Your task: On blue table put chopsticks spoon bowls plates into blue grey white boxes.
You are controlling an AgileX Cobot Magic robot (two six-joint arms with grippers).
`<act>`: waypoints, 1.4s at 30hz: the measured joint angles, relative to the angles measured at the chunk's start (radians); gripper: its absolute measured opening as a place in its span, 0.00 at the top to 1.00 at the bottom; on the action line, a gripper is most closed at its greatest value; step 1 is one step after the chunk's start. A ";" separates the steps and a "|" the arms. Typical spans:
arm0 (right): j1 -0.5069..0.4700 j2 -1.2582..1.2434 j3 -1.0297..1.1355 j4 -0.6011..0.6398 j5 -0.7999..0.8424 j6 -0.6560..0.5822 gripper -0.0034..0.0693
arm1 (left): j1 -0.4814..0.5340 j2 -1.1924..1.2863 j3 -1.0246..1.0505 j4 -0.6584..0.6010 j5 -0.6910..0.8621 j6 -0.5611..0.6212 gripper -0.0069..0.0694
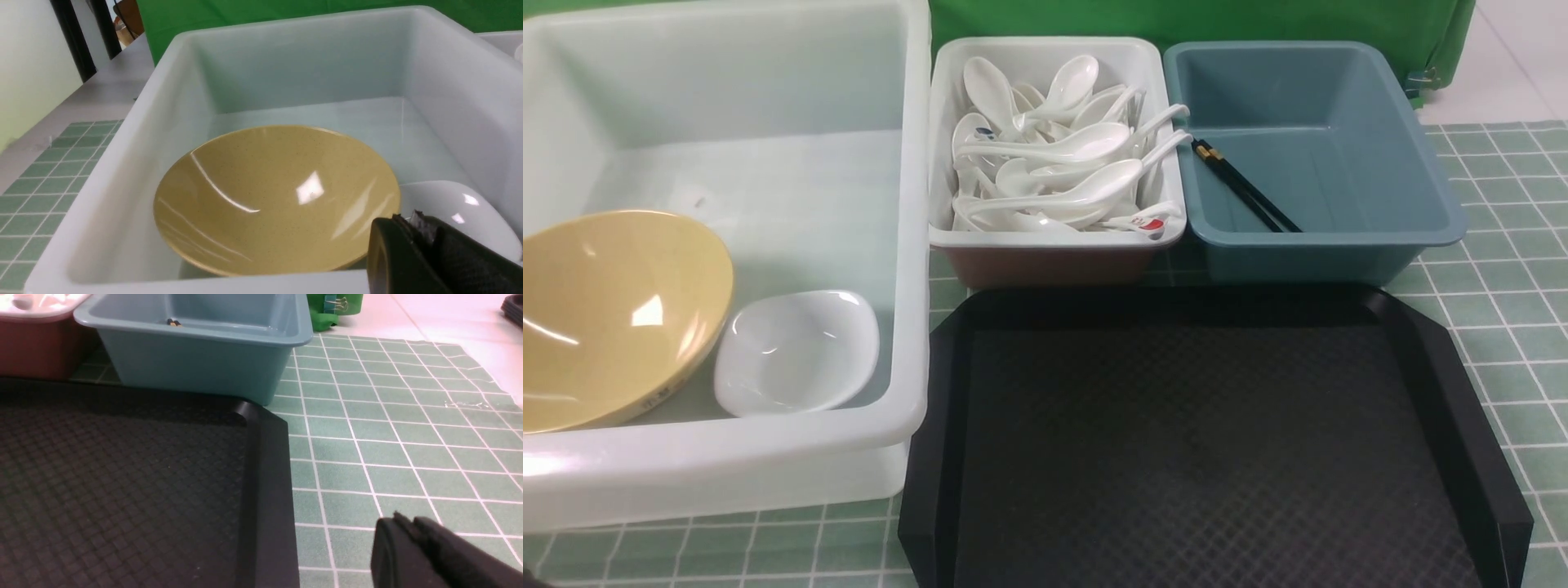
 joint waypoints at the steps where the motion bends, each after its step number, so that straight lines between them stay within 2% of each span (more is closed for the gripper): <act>1: 0.000 0.000 0.000 0.000 0.000 0.000 0.83 | 0.019 -0.035 0.014 -0.037 -0.005 0.009 0.91; 3: 0.000 0.000 0.000 0.000 0.000 0.000 0.83 | 0.043 -0.071 0.034 -0.100 -0.021 0.029 0.91; 6: 0.000 0.000 0.000 0.000 0.000 0.000 0.83 | 0.092 -0.096 0.113 -0.348 -0.101 0.180 0.91; 8: 0.000 0.000 0.000 0.000 0.000 0.000 0.82 | 0.105 -0.097 0.157 -0.444 -0.118 0.263 0.91; 12: 0.000 0.000 0.000 0.000 -0.001 0.000 0.82 | 0.109 -0.097 0.241 -0.567 -0.131 0.394 0.91; 14: 0.000 0.000 0.000 0.000 -0.001 0.000 0.82 | 0.108 -0.097 0.248 -0.602 -0.134 0.412 0.91; 23: 0.000 0.000 0.000 0.000 0.000 0.000 0.81 | 0.108 -0.097 0.249 -0.632 -0.131 0.470 0.91; 42: 0.000 0.000 0.000 0.000 0.000 0.000 0.79 | 0.108 -0.097 0.249 -0.636 -0.131 0.472 0.91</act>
